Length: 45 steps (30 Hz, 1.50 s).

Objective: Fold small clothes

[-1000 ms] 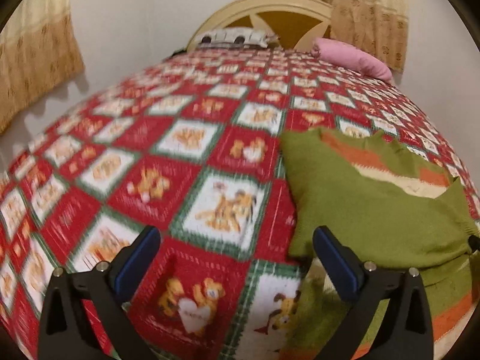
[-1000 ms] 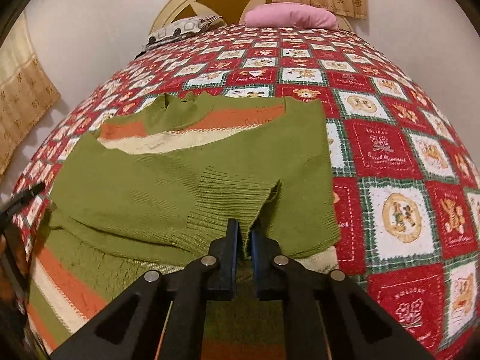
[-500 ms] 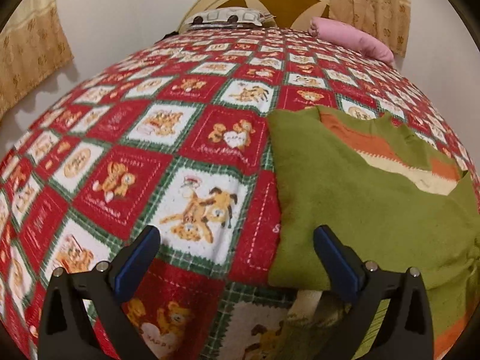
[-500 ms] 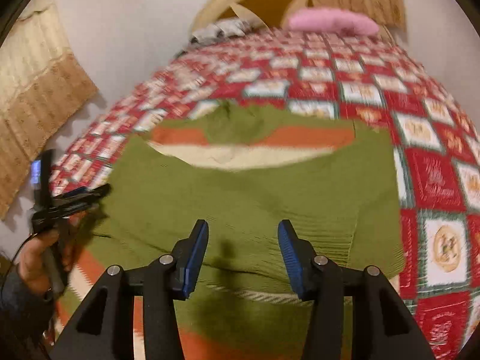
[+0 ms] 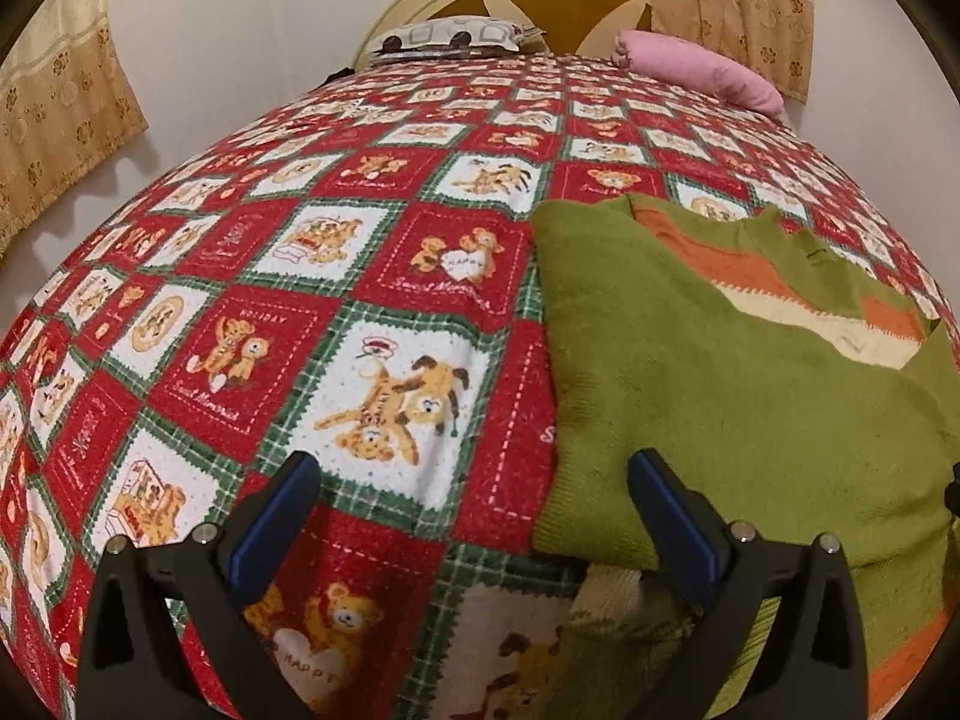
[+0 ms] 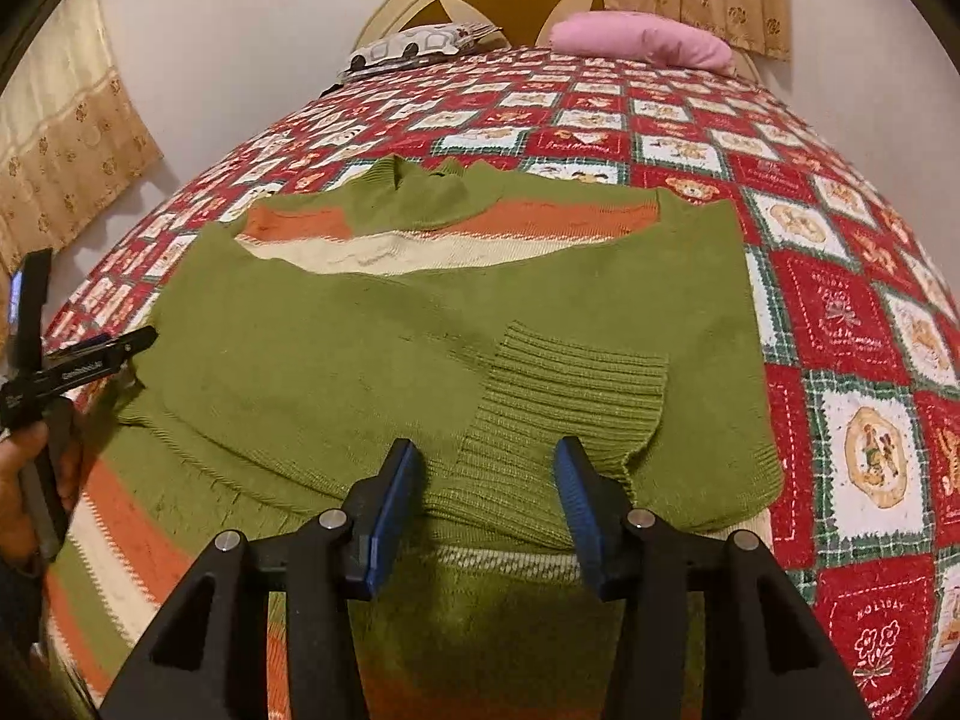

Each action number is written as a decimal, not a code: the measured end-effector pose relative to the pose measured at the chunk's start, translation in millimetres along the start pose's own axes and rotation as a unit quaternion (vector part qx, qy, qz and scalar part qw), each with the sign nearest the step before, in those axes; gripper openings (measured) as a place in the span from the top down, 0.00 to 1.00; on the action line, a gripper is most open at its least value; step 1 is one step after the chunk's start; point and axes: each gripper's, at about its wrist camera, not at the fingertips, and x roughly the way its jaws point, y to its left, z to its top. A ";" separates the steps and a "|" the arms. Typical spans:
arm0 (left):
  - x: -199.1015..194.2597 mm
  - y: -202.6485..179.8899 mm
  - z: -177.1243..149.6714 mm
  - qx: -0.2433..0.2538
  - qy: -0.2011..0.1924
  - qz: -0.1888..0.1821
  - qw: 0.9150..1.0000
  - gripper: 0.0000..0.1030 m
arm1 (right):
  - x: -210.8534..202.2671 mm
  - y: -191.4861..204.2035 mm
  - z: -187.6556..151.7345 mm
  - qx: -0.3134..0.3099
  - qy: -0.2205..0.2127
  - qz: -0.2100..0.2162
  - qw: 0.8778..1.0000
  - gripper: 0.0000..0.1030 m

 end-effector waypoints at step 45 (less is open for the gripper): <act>-112.8 -11.6 -51.9 0.074 -0.047 -0.065 0.994 0.00 | -79.3 45.8 -57.6 -0.034 -0.003 0.011 0.999 0.35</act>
